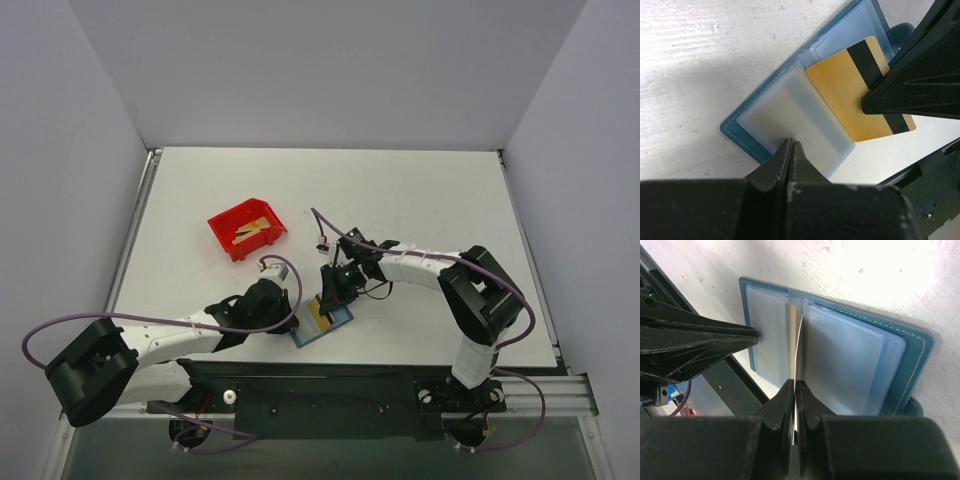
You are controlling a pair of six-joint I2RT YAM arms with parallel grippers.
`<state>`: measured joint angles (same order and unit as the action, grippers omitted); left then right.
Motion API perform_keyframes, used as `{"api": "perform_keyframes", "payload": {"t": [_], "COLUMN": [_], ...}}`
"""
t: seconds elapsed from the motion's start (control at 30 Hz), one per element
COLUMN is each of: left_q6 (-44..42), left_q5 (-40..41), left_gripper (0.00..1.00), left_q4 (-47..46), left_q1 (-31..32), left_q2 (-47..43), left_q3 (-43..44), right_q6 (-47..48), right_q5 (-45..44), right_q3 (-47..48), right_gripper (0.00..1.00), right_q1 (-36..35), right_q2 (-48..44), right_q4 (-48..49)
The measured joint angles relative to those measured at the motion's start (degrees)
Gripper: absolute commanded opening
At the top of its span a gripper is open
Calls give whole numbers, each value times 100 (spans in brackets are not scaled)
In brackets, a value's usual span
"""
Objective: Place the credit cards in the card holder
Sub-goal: Insert the credit card into the card holder.
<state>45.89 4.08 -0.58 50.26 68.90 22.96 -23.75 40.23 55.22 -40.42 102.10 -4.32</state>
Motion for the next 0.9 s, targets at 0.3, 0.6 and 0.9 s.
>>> {"api": "perform_keyframes", "payload": {"t": [0.3, 0.6, 0.9], "left_q6": [0, 0, 33], "left_q5": [44, 175, 164], "left_gripper": [0, 0, 0], "left_q4": [286, 1056, 1143], "left_q1": [0, 0, 0], "left_q2": [-190, -907, -918], "left_q3": [0, -2, -219], "right_q6": [-90, -177, -177], "right_q5": [68, 96, 101], "right_q3": [2, 4, 9], "right_gripper": [0, 0, 0], "right_q1": [-24, -55, -55], "right_q2": [98, 190, 190], "right_q4": [92, 160, 160]}}
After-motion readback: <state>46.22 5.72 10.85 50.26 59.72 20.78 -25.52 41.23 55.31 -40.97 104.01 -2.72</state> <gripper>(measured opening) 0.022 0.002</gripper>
